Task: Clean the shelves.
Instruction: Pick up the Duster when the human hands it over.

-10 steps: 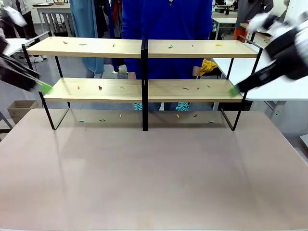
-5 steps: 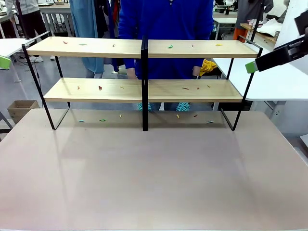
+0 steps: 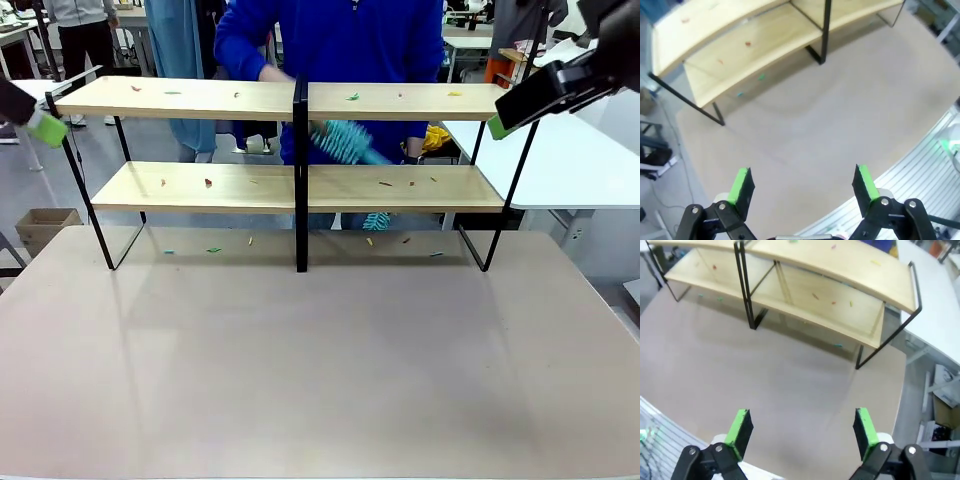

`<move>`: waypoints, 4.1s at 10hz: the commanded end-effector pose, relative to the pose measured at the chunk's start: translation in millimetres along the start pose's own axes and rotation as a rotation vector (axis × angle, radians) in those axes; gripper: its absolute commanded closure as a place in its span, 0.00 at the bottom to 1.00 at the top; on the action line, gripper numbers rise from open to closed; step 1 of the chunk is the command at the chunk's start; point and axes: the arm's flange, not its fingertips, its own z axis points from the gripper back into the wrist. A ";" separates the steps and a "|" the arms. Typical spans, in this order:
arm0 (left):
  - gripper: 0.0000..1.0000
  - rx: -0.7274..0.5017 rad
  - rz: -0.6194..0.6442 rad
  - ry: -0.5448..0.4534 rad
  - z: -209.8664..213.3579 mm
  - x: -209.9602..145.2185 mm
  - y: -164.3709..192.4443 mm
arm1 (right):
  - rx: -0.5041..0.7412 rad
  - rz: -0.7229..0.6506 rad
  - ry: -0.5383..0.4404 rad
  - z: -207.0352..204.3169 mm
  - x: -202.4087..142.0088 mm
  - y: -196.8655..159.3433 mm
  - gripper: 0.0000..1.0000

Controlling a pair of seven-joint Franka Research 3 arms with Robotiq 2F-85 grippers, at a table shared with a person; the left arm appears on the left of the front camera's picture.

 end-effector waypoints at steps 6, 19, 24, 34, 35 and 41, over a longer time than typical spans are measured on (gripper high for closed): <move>0.00 0.003 0.199 -0.291 36.6 8.9 -15.6 | 0.069 -0.089 -0.093 21.2 4.6 -6.8 0.00; 0.00 0.004 0.221 -0.326 21.1 6.6 -4.8 | 0.131 -0.188 -0.274 44.7 -7.6 15.2 0.00; 0.00 -0.027 0.236 -0.281 7.1 -12.0 -3.1 | 0.184 -0.177 -0.281 43.2 -40.8 22.2 0.00; 0.00 -0.041 0.220 -0.252 -7.2 -6.9 4.9 | 0.198 -0.255 -0.248 -17.9 -4.8 17.4 0.00; 0.00 -0.043 0.216 -0.248 -8.7 -6.9 5.1 | 0.166 -0.274 -0.237 -25.1 -4.2 15.9 0.00; 0.00 -0.063 0.200 -0.239 -13.2 -5.5 6.4 | 0.147 -0.299 -0.228 -35.6 -1.9 14.1 0.00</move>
